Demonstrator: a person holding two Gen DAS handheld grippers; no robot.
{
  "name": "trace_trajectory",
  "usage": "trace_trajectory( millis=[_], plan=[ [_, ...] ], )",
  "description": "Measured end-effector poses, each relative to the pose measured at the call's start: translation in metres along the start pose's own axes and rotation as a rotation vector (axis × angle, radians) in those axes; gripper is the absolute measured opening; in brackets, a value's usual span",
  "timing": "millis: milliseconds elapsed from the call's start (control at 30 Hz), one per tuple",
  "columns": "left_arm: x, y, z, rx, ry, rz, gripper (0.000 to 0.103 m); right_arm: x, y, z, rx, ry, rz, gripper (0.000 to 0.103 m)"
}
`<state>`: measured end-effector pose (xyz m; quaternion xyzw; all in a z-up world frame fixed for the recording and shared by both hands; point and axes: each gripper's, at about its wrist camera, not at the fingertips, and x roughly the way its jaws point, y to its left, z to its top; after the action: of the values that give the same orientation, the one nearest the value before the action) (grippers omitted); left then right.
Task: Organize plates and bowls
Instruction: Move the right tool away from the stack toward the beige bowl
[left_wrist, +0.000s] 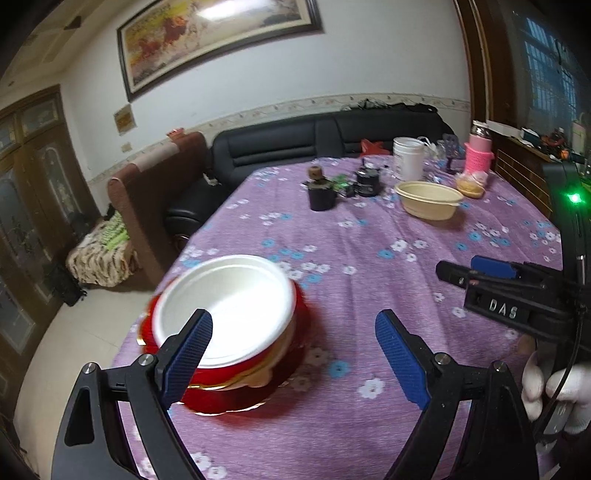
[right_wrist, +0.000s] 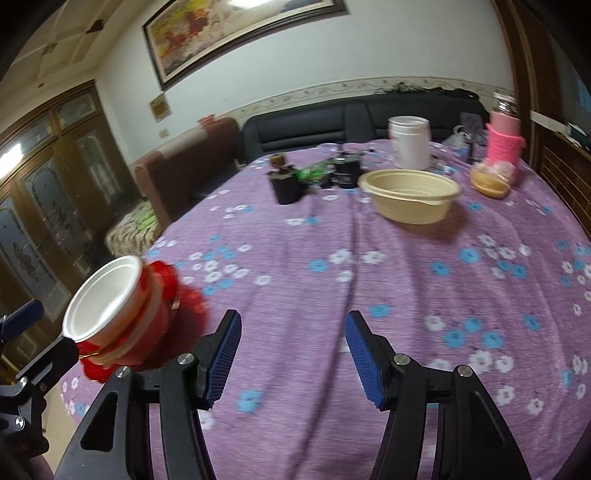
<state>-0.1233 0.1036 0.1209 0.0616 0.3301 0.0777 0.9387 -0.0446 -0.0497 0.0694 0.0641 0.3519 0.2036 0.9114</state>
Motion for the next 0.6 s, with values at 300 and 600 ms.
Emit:
trace_trajectory(
  millis=[300,600],
  plan=[
    [0.034,-0.04,0.012,0.026,0.083,-0.096,0.089,-0.003,-0.066,0.013,0.111,-0.005,-0.096,0.063],
    [0.078,-0.06,0.044,0.011,0.192,-0.185,0.089,0.011,-0.127,0.044,0.246,-0.039,-0.165,0.063]
  ],
)
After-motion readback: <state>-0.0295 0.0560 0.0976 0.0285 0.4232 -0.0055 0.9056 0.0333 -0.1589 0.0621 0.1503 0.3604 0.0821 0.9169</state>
